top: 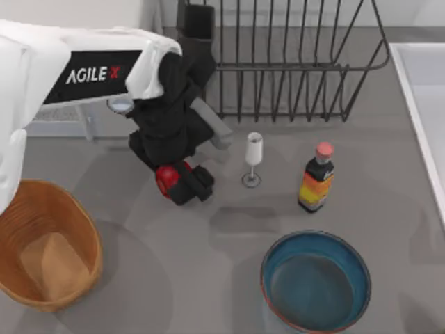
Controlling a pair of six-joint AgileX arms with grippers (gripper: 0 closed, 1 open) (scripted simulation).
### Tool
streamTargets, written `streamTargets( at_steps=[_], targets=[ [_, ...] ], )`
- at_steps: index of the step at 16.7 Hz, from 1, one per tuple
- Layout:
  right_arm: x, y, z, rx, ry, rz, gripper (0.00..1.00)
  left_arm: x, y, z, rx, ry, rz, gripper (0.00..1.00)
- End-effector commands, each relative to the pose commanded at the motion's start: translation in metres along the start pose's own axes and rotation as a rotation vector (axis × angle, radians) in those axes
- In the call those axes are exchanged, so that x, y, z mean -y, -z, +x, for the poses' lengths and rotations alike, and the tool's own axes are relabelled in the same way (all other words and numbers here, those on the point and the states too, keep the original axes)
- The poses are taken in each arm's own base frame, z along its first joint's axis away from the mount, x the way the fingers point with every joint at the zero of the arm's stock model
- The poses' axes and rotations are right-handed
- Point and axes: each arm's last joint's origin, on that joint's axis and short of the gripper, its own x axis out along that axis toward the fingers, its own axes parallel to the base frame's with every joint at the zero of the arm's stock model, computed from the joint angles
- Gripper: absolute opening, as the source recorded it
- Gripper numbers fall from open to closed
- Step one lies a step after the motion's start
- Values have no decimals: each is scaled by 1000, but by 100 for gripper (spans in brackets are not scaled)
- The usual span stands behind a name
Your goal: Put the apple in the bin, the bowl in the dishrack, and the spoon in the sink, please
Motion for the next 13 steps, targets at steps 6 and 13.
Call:
streamTargets(
  at_steps=[6, 13],
  targets=[
    [0, 0, 0, 0, 0, 0, 100, -4, -7, -39, 3, -1, 3, 0],
    [0, 0, 0, 0, 0, 0, 100, -6, -4, -100, 0, 0, 0, 0]
  ],
)
